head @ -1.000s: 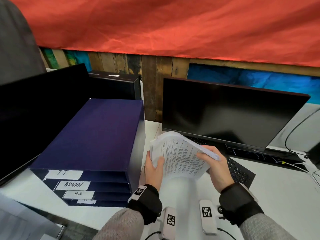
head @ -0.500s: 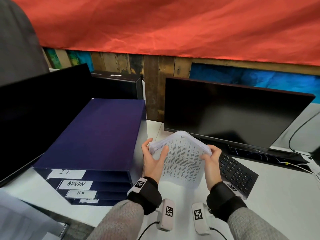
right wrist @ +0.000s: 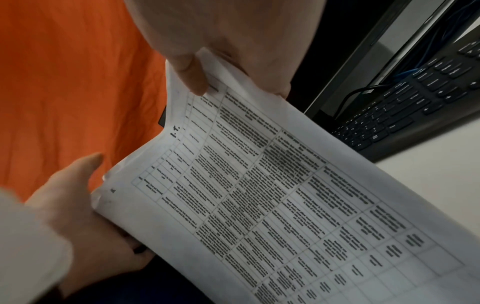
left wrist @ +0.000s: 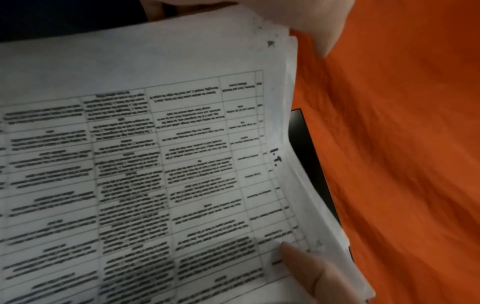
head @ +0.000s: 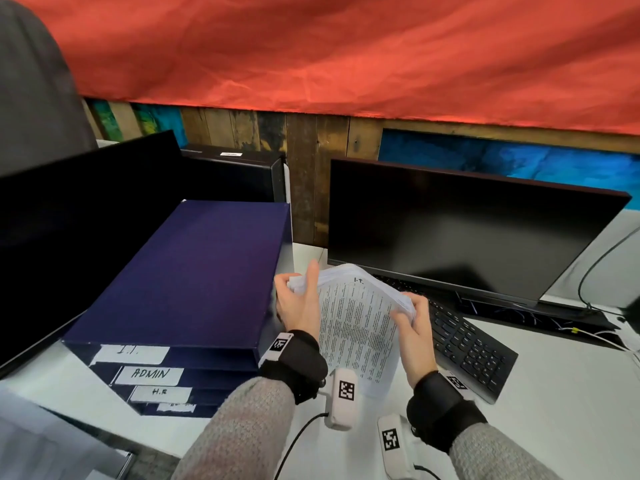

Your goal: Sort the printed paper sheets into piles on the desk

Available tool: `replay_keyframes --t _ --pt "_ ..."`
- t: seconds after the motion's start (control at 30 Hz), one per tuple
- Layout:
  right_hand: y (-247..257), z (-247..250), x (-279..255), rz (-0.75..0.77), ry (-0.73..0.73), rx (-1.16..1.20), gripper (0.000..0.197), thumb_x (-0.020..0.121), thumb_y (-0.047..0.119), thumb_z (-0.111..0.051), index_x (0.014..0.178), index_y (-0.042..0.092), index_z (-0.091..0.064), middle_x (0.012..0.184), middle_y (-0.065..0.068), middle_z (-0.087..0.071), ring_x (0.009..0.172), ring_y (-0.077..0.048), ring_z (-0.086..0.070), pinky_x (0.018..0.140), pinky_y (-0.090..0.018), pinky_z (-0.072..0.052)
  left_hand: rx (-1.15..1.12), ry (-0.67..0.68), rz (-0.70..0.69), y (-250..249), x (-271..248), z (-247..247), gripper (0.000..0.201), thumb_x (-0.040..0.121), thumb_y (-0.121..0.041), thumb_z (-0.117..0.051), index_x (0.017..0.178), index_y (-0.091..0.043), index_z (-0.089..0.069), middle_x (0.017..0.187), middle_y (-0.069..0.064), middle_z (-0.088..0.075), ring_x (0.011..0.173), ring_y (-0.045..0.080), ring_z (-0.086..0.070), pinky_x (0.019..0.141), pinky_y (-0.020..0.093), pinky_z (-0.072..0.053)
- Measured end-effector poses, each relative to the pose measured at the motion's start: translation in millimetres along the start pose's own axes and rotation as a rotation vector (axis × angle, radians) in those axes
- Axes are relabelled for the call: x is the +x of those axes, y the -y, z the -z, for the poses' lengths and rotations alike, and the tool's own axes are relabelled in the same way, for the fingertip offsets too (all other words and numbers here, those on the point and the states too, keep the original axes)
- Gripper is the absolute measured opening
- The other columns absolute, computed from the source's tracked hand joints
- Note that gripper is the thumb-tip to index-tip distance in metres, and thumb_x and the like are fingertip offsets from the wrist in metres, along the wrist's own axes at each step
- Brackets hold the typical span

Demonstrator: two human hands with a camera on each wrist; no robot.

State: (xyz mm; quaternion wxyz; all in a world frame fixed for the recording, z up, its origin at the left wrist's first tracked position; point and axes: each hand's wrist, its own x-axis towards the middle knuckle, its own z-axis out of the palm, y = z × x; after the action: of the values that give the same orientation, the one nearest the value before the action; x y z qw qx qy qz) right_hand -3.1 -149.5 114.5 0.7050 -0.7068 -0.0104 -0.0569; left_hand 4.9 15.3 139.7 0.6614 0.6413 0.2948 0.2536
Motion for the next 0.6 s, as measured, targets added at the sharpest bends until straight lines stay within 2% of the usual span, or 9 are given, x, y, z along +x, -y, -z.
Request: replay_keyframes --t 0.13,0.2,0.27,0.33,0.4,0.43,0.5,0.53,0.6 --pt "-4 4 -3 0.003 0.035 -0.037 0.01 0.091 0.002 -0.049 0.087 0.01 -0.054 0.088 -0.007 -0.06 0.084 -0.019 -0.056 0.077 -0.036 -0.046 0.04 -0.043 -0.017 -6 7 -4 0.025 0.084 -0.038 -0.061 0.094 -0.018 -0.05 0.089 -0.003 -0.056 0.083 0.015 -0.053 0.069 0.03 -0.039" --pt "-5 5 -4 0.012 0.017 -0.03 0.011 0.089 0.0 -0.053 0.088 0.011 -0.053 0.085 -0.001 -0.055 0.081 -0.015 -0.054 0.074 -0.033 -0.044 0.05 -0.047 -0.035 -4 7 -4 0.014 0.089 -0.025 -0.053 0.098 -0.016 -0.049 0.086 -0.006 -0.052 0.078 0.009 -0.049 0.062 0.026 -0.033" --pt "-7 5 -4 -0.006 0.013 -0.052 0.017 0.088 -0.001 -0.056 0.093 0.015 -0.054 0.091 0.001 -0.058 0.086 -0.016 -0.057 0.077 -0.032 -0.046 0.037 -0.014 -0.07 1 5 -2 0.011 0.093 -0.023 -0.045 0.103 -0.017 -0.047 0.089 -0.006 -0.05 0.084 0.013 -0.049 0.064 0.027 -0.032" --pt "-9 4 -4 -0.015 0.024 -0.054 0.016 0.09 0.009 -0.057 0.102 0.02 -0.06 0.104 -0.002 -0.065 0.1 -0.02 -0.061 0.089 -0.036 -0.048 0.022 0.042 -0.097 5 2 -1 0.017 0.097 -0.032 -0.041 0.109 -0.021 -0.044 0.1 -0.001 -0.054 0.091 0.017 -0.052 0.068 0.026 -0.034" --pt "-11 6 -3 -0.043 -0.026 -0.026 0.035 0.088 0.028 -0.061 0.121 0.017 -0.058 0.123 -0.004 -0.062 0.117 -0.02 -0.057 0.102 -0.043 -0.044 0.036 0.133 -0.146 11 -1 2 0.03 0.093 -0.038 -0.05 0.119 -0.027 -0.039 0.112 0.003 -0.056 0.097 0.017 -0.054 0.077 0.027 -0.039" --pt "-11 9 -2 -0.045 -0.043 0.002 0.04 0.088 0.027 -0.062 0.125 0.015 -0.056 0.126 -0.005 -0.061 0.12 -0.019 -0.055 0.105 -0.044 -0.042 0.081 0.185 -0.191 15 -2 5 0.045 0.088 -0.037 -0.06 0.125 -0.029 -0.035 0.114 0.002 -0.056 0.101 0.016 -0.054 0.083 0.027 -0.039" --pt "-2 14 -3 0.003 -0.079 0.039 0.027 0.092 0.009 -0.057 0.116 0.02 -0.06 0.119 -0.003 -0.064 0.115 -0.018 -0.059 0.102 -0.038 -0.044 0.21 0.281 -0.278 21 -5 13 0.073 0.076 -0.038 -0.075 0.133 -0.033 -0.029 0.114 -0.002 -0.055 0.103 0.013 -0.053 0.09 0.028 -0.039" --pt "3 18 -5 0.012 -0.091 0.051 0.029 0.092 0.002 -0.054 0.111 0.024 -0.061 0.114 0.0 -0.066 0.112 -0.017 -0.06 0.1 -0.036 -0.045 0.264 0.31 -0.282 26 -5 16 0.077 0.074 -0.039 -0.077 0.133 -0.035 -0.028 0.113 -0.002 -0.056 0.103 0.012 -0.053 0.091 0.029 -0.04" --pt "10 25 -5 0.035 -0.107 0.09 0.031 0.092 -0.001 -0.052 0.111 0.023 -0.06 0.112 0.003 -0.066 0.11 -0.016 -0.061 0.101 -0.039 -0.045 0.309 0.346 -0.204 37 -6 22 0.062 0.078 -0.035 -0.074 0.127 -0.033 -0.036 0.109 0.0 -0.061 0.102 0.014 -0.057 0.09 0.032 -0.046"
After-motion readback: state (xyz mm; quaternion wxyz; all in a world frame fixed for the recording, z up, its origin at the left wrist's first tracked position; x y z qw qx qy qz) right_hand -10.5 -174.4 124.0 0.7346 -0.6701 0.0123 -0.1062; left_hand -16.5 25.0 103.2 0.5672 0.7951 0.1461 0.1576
